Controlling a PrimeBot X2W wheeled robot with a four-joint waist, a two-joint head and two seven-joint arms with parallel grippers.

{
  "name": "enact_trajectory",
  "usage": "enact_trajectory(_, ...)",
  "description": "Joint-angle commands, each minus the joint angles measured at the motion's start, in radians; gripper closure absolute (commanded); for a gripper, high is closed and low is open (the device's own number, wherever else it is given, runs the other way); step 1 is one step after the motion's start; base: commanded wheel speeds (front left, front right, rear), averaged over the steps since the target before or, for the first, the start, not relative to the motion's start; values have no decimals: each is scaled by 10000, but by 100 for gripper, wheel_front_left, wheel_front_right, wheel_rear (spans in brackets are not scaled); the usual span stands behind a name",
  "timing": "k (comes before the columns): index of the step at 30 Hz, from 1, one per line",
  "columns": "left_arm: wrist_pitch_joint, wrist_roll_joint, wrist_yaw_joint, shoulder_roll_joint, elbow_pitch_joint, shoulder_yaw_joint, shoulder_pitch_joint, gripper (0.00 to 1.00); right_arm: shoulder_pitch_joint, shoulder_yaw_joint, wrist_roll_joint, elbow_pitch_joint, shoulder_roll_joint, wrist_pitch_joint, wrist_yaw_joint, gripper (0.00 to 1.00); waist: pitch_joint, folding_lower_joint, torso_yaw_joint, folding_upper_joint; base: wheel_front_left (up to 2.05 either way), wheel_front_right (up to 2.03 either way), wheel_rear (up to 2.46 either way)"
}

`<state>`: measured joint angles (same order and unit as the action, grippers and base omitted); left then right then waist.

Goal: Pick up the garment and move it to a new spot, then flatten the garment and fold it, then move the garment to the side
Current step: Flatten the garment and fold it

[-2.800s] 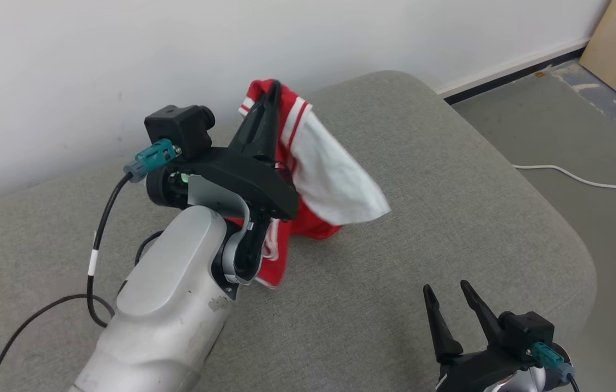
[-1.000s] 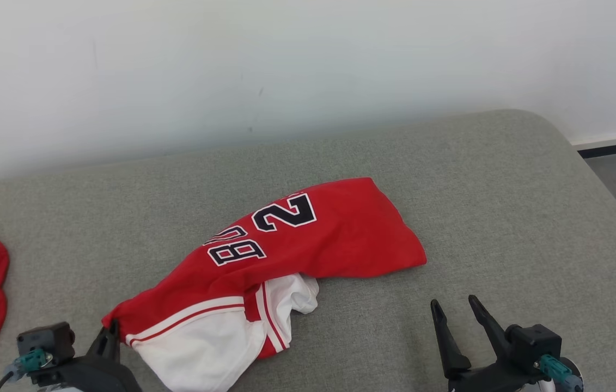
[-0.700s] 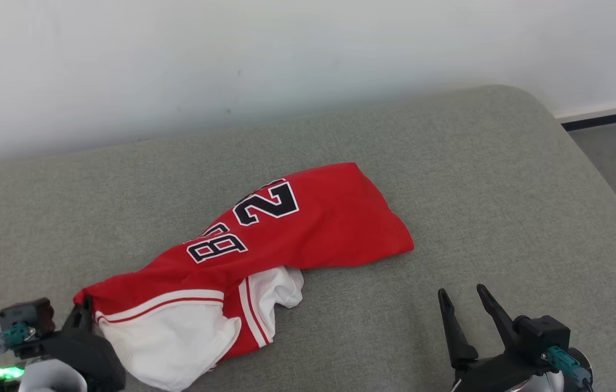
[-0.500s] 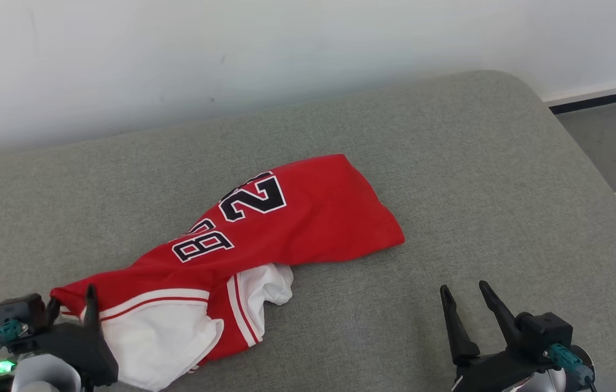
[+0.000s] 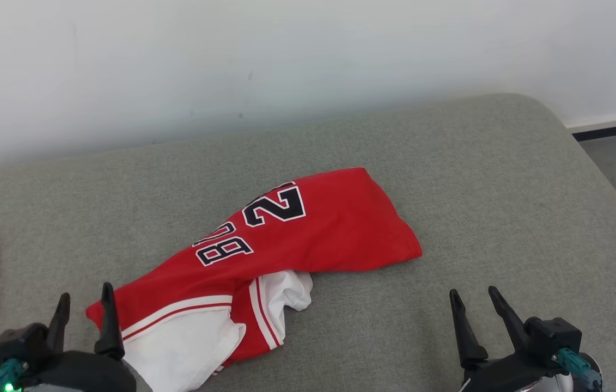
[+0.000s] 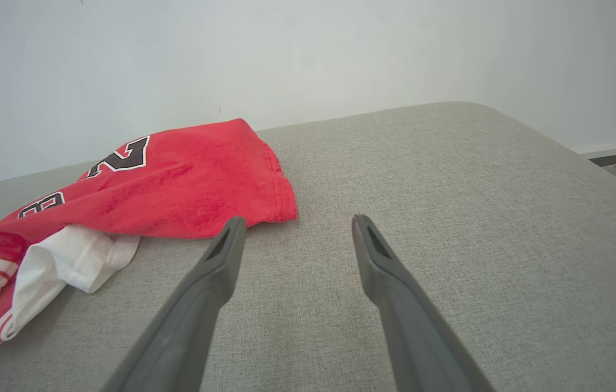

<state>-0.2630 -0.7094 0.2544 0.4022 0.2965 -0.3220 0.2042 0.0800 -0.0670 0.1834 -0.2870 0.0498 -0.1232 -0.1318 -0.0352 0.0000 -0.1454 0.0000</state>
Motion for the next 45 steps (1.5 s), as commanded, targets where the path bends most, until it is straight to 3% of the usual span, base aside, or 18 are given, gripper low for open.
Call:
enact_trajectory(1,-20,272,-73,-141,-272,251,-339,0,-106,26,61,-12,10,-7,22,0,234,0,226,0,0,0,0)
enact_trajectory(12,-17,1912,-657,-1534,-2120,1401,-2223,0,-296,343,104,-184,12,-114,24,0,671,0,501,0,0,0,0)
enact_trajectory(21,-16,2972,-1641,-2584,-3113,2584,-3407,0,-452,703,57,-361,12,-201,22,0,885,0,616,0,0,0,0)
enact_trajectory(25,-17,3476,-2188,-2876,-3057,3039,-3722,0,-559,740,65,-439,12,-233,22,0,932,0,717,0,0,0,0)
enact_trajectory(37,-17,4021,-2805,-3249,-2631,3365,-3688,0,-345,220,40,-471,12,-87,22,0,997,0,1026,0,0,0,0)
enact_trajectory(45,-17,4285,-3069,-3382,-2563,3164,-3550,0,1673,406,-281,-1825,129,1528,22,0,602,0,1447,0,0,0,0)
